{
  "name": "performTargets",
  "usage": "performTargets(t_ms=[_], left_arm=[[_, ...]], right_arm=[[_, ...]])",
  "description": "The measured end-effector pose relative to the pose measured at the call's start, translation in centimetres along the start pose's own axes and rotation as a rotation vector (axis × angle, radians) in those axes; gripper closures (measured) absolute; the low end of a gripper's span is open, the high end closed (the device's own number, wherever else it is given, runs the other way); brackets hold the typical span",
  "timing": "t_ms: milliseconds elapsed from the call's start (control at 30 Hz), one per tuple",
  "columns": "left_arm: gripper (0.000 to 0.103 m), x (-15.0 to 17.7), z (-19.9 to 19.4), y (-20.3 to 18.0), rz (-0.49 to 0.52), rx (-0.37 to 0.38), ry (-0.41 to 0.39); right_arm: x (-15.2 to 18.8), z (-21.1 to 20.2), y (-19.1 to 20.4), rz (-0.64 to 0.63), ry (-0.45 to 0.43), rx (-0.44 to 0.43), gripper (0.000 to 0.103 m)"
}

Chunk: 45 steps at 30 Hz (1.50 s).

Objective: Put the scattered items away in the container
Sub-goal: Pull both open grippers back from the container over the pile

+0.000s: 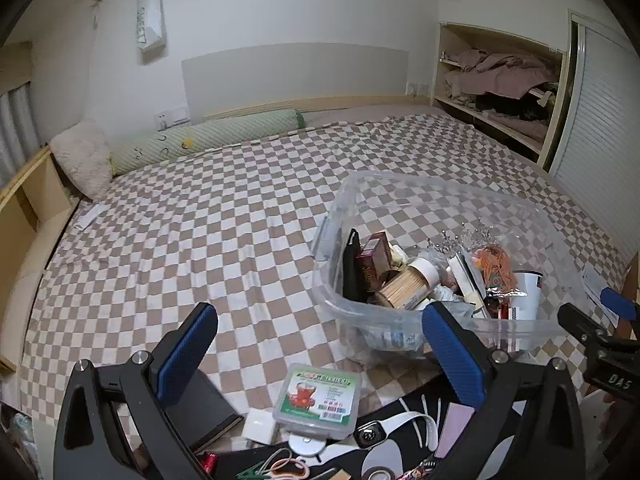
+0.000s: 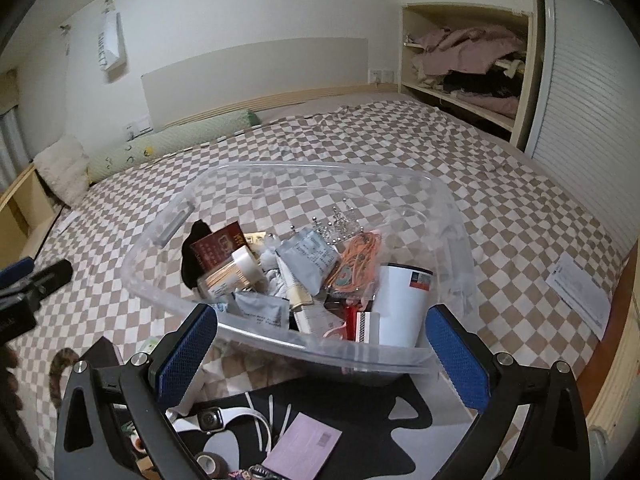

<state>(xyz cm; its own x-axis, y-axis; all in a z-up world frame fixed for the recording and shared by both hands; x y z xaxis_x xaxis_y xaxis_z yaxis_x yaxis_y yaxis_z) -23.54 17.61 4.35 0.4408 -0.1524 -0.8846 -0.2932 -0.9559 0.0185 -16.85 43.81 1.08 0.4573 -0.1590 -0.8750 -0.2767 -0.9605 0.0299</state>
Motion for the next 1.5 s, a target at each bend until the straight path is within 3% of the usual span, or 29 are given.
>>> performTargets(t_ms=[400, 767, 900, 1500], left_arm=[[0.0, 1.5, -5.0, 1.6, 0.049, -0.028, -0.044], [0.0, 2.7, -8.7, 2.5, 0.026, -0.047, -0.111], [0.0, 3.6, -9.5, 2.7, 0.031, -0.053, -0.123], [0.0, 5.4, -12.0, 3.9, -0.024, -0.078, -0.168]], right_arm=[[0.3, -2.6, 1.4, -0.076, -0.058, -0.025, 0.0], [0.7, -4.4, 2.6, -0.097, -0.103, -0.072, 0.0], [0.5, -5.2, 2.8, -0.096, -0.142, -0.082, 0.0], [2.0, -7.1, 3.4, -0.119, -0.16, -0.129, 0.0]])
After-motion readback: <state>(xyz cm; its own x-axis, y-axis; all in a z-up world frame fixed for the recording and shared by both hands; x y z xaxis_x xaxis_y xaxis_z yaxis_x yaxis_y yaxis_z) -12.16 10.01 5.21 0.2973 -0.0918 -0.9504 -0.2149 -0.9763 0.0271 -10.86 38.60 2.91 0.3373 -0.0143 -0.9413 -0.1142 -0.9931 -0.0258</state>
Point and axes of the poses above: each gripper's, at about its wrist camera, not at the fingertips, and z roughly the way its jaws point, y to its left, x to its underside, the point moved 5 cm from there along z, roughly the way its jaws point, and after that the axes turned 15 degrees about -y, right-handed, at the moved point
